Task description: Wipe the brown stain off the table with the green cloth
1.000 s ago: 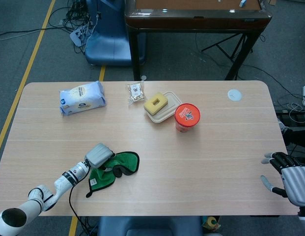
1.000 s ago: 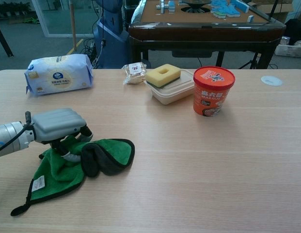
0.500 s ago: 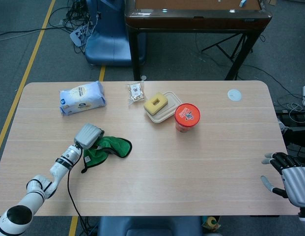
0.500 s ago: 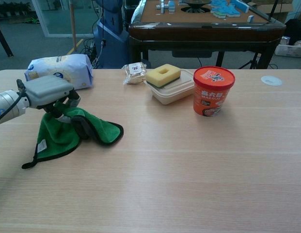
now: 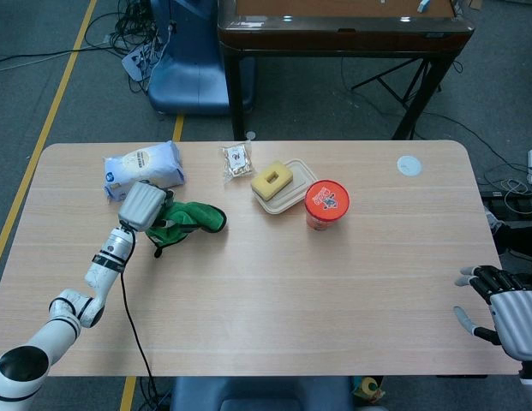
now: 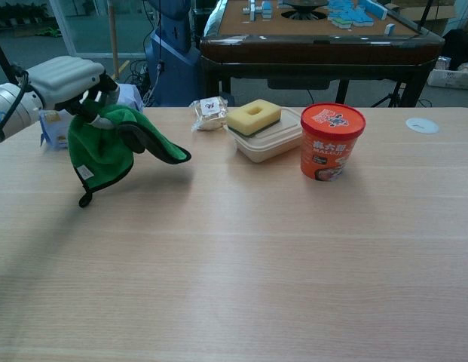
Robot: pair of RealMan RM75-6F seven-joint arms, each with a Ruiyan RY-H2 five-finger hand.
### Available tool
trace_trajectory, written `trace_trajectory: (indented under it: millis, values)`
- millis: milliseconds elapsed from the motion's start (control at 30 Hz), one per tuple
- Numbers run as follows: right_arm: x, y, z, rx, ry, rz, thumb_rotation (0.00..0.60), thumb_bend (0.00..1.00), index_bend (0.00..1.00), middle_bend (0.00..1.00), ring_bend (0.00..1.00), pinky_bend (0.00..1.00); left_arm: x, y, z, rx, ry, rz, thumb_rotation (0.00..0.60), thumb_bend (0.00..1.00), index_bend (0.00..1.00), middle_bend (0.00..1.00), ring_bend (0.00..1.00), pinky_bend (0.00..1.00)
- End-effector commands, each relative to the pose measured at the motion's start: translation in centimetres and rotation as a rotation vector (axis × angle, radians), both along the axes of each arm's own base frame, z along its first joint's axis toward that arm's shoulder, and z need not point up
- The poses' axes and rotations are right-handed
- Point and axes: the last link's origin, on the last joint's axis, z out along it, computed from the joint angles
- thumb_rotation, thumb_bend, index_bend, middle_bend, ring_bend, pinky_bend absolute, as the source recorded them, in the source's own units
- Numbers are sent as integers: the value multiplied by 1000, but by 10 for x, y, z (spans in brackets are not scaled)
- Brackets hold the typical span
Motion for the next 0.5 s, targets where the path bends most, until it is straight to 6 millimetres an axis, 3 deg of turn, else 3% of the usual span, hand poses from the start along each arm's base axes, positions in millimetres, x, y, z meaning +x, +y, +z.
trace_trajectory:
  millis: [33,100,167,267,367,500]
  values:
    - [0,0,0,-1,-1,-1,600,372,384,315,227,260,3,4,1,34,-43,30,600,251,605,665,643,954]
    - [0,0,0,0,0,-1,600,372,385,322,227,260,0,5,-2,19,-38,64,600,251,472,560,559,936]
    - [-1,0,0,1,-1,-1,600,373,384,325,227,260,-4,5,-6,-11,-22,108,600,246,272,367,405,869]
    - [-1,-1,-1,3,-3,-1,600,372,384,324,227,260,-5,3,-11,-64,-28,152,600,197,32,63,157,590]
    - [-1,-1,-1,5,-4,0,600,372,384,324,227,260,-4,1,-11,-77,-31,168,600,159,0,0,25,375]
    - [-2,-1,-1,4,-4,-2,600,372,384,324,227,260,-3,-2,-9,-102,-70,203,600,130,0,0,0,283]
